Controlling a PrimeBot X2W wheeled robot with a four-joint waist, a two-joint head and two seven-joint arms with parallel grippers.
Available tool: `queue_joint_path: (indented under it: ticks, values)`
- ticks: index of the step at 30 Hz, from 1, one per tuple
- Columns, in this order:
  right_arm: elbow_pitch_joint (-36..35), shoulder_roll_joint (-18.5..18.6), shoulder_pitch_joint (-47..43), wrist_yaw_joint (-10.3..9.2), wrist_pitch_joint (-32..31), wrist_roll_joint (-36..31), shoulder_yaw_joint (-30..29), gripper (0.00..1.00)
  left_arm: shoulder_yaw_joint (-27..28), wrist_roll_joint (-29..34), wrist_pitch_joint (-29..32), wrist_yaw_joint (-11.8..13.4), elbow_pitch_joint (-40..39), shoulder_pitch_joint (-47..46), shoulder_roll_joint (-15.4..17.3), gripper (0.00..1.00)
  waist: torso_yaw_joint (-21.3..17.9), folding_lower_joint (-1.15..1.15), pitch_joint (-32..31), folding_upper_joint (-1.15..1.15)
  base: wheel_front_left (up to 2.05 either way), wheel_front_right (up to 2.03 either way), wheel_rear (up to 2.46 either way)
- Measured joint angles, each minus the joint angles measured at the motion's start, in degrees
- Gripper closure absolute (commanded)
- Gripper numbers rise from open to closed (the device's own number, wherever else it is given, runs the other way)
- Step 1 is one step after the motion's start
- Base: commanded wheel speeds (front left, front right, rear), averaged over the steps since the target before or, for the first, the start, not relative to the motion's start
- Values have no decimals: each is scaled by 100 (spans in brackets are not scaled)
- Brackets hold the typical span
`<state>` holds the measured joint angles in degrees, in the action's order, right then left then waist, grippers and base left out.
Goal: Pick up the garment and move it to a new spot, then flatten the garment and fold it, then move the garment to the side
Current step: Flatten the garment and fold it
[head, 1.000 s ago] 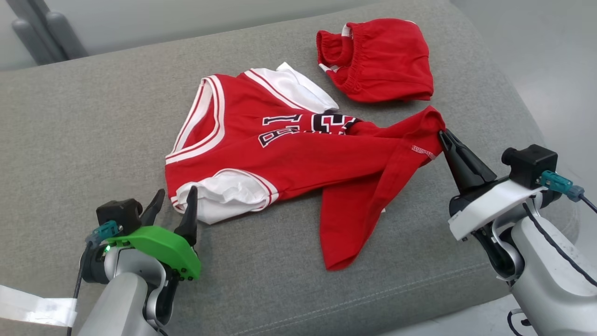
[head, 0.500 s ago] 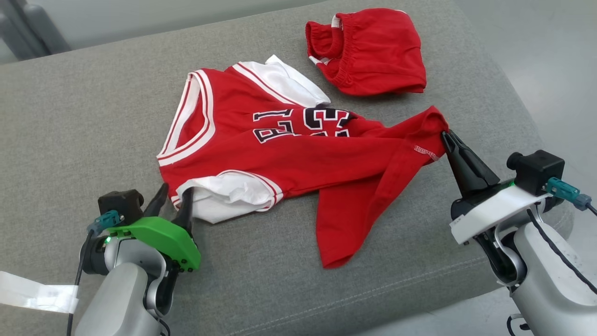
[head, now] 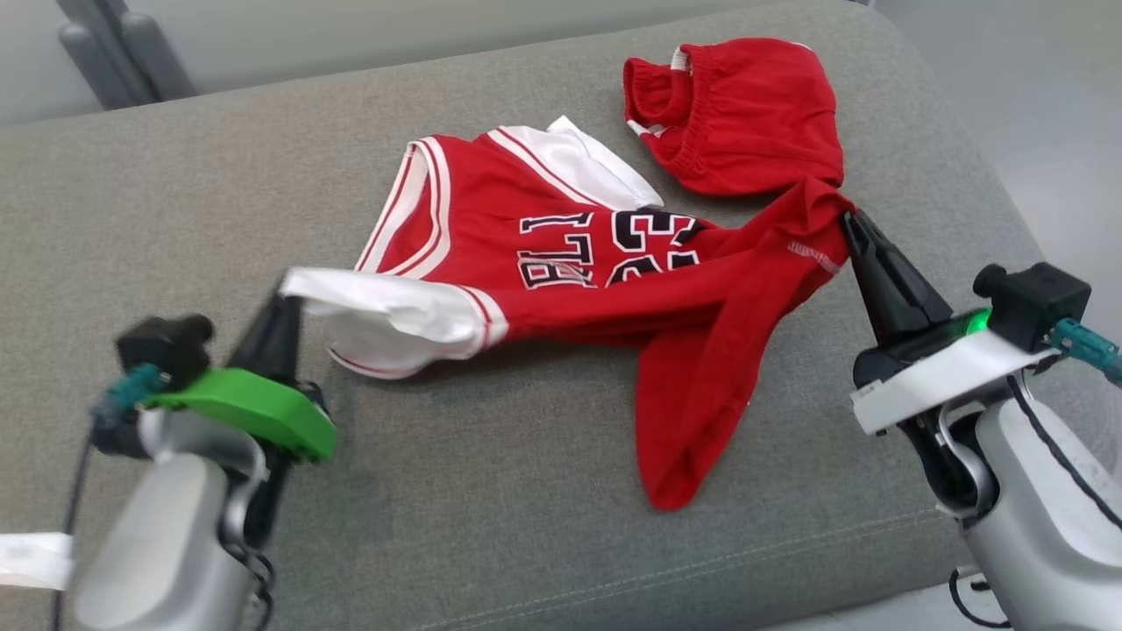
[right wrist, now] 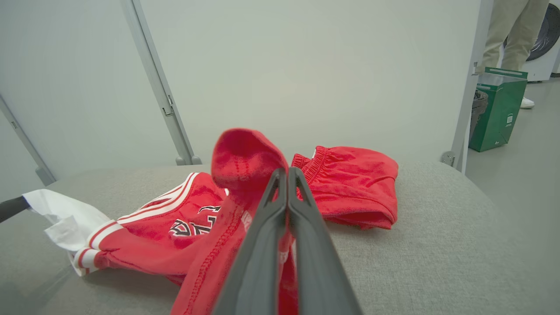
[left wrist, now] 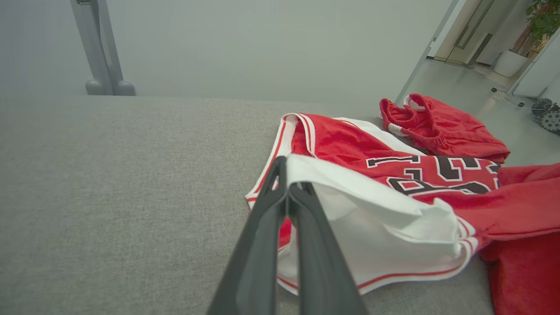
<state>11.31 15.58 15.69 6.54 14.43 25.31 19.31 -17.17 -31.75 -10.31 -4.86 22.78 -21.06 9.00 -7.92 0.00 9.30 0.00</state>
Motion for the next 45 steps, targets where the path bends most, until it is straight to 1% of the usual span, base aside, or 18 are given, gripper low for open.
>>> queue_joint_path:
  ticks: [3,5,10,12,14,16,17,19,22,25,28,31,33,36,37,40,43,45]
  values:
    - [-180,-78,355,32,0,149,-79,100,307,38,-60,-1,-452,-476,444,100,110,0,-102,0,0,0,0]
    - [-247,-70,667,52,0,182,-25,100,350,180,-56,-22,-709,-856,691,100,179,0,-190,0,0,0,0]
    - [-366,-29,1168,52,1,196,169,100,465,229,-44,-44,-1145,-1402,879,100,313,0,-385,0,0,0,0]
    - [-545,-51,1393,52,1,324,297,100,728,244,-160,-44,-1423,-1651,953,100,374,0,-491,0,0,0,0]
    - [-854,-193,1627,52,3,577,274,100,967,107,-220,-44,-1682,-1922,990,100,428,0,-599,0,0,0,0]
    - [-1174,-394,1842,53,18,864,54,100,996,-13,-120,-44,-1752,-2035,993,100,474,0,-701,0,0,0,0]
    - [-1271,-442,1915,53,21,973,-41,100,940,-75,67,-47,-1699,-2015,992,100,494,0,-748,0,0,0,0]
    - [-1249,-376,1919,53,42,1060,-11,100,854,-212,365,-51,-1590,-1870,990,100,529,0,-828,0,0,0,0]
    - [-1000,-111,1633,52,42,1177,444,100,714,-402,865,-51,-1458,-1511,995,100,571,0,-899,0,0,0,0]
    - [-797,85,1041,52,-23,1450,923,100,452,-673,1463,-69,-1367,-1008,994,100,599,0,-886,0,0,0,0]
    - [-635,309,533,52,-191,1778,1146,100,187,-880,2087,-83,-1274,-478,1002,100,610,0,-816,0,0,0,0]
    - [-601,542,135,52,-438,2208,1372,100,-202,-1270,2855,-121,-1216,115,1016,100,622,0,-725,0,0,0,0]
    - [-614,733,-58,52,-675,2514,1601,100,-448,-1517,3357,-127,-1213,457,1037,100,631,0,-652,0,0,0,0]
    - [-773,1060,-203,52,-1133,2934,2006,100,-713,-1817,4040,-170,-1306,688,1193,100,642,0,-526,0,0,0,0]
    - [-905,1312,-200,52,-1550,3161,2298,100,-835,-2016,4521,-170,-1410,706,1326,100,643,0,-429,0,0,0,0]
    - [-1012,1619,-149,52,-2302,3565,2740,100,-1037,-2257,5206,-170,-1481,706,1428,100,632,0,-263,0,0,0,0]
    - [-1025,1768,297,52,-2893,3771,3019,100,-1010,-2473,5606,-167,-1477,586,1426,100,605,0,-69,0,0,0,0]
    - [-1015,1737,941,52,-3116,3833,2962,100,-856,-2485,5723,-57,-1378,191,1424,100,579,0,72,0,0,0,0]
